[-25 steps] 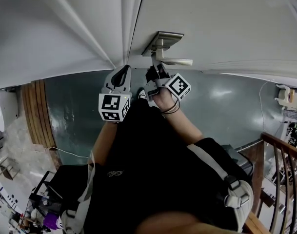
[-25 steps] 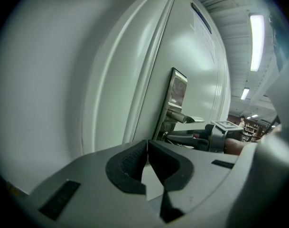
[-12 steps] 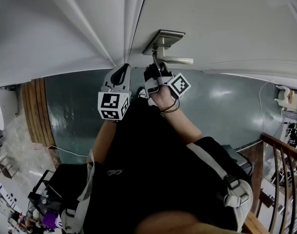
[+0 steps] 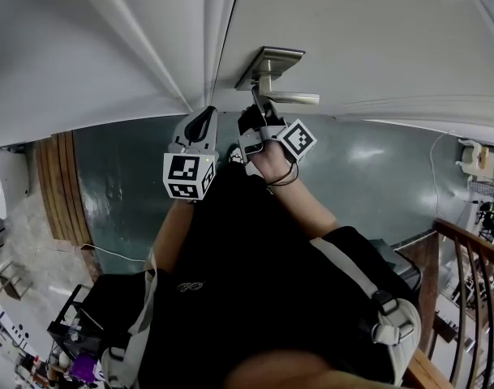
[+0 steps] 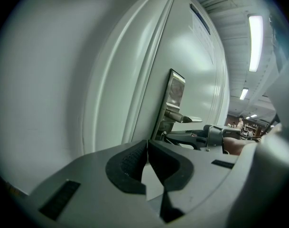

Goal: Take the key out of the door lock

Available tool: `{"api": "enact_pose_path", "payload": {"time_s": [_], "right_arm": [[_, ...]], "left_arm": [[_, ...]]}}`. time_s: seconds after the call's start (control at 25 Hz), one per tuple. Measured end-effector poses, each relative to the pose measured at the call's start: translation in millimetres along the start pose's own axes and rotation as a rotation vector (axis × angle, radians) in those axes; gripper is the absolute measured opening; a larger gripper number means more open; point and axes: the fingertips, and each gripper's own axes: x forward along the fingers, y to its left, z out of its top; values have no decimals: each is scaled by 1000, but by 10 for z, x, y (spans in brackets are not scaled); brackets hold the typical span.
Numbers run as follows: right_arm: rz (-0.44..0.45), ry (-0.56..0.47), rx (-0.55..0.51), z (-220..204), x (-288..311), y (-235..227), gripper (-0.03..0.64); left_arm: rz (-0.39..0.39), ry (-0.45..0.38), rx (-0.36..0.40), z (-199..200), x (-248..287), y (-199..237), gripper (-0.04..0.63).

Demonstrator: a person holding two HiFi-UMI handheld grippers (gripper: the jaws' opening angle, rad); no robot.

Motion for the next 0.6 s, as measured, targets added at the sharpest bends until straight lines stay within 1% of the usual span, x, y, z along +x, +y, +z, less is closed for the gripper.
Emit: {"api": "enact_pose_path", "payload": {"time_s": [0.48,0.6], "right_arm": [[9,-3,18,-23,-5,27,29],[23,-1,14,-21,-11,24,28]], "left_arm": [[1,3,-4,-1,6,23,28],[-2,2,-3,9,17,23,28]]}}
